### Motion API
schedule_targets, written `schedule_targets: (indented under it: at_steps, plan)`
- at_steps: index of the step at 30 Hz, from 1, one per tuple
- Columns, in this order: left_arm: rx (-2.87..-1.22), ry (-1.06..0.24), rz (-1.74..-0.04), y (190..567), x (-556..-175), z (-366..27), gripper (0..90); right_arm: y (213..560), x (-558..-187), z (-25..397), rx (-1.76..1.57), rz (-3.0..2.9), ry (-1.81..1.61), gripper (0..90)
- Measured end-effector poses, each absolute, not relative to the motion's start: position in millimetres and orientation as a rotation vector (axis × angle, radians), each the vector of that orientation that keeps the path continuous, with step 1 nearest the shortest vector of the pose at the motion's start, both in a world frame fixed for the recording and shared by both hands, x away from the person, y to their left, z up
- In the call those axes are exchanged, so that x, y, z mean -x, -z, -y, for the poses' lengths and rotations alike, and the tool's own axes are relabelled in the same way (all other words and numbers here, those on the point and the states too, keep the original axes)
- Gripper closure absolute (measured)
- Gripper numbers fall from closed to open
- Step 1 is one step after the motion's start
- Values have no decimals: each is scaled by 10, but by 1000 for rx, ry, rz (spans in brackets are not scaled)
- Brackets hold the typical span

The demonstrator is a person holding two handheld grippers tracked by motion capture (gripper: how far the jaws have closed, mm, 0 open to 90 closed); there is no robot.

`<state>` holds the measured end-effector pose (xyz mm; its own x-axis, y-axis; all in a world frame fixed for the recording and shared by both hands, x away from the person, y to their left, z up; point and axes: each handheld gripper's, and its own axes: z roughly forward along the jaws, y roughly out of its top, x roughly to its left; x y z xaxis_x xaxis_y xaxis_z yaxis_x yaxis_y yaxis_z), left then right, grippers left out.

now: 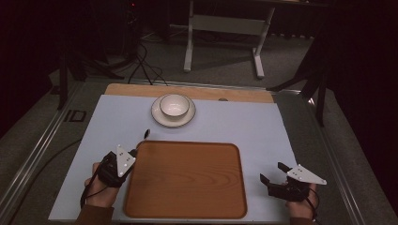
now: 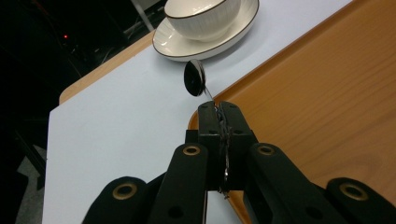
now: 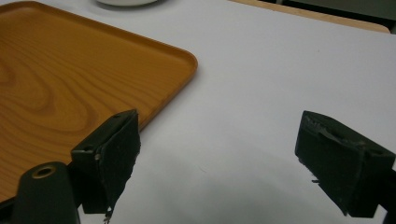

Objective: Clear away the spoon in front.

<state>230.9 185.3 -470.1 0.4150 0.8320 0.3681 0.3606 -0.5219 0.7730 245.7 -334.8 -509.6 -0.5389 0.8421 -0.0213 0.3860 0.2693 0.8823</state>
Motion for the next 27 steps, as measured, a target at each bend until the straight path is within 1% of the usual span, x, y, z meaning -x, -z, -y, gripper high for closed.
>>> schedule_targets:
  at_steps: [12,18,22,27]
  plan:
    - [-2097,-1025,-1011,4813,-2172,-1869,882,5094,-2454,3355,-1108,-2046,-1214,139]
    - [-2139,-1001,-1021,4903,-2119,-1857,878,5096,-2455,3355,-1108,-2046,-1212,139]
    - [-2137,-997,-1047,4941,-2116,-1853,830,5098,-2457,3352,-1107,-2049,-1212,139]
    - [-2143,-990,-1043,4965,-2083,-1814,811,5098,-2456,3346,-1105,-2051,-1211,139]
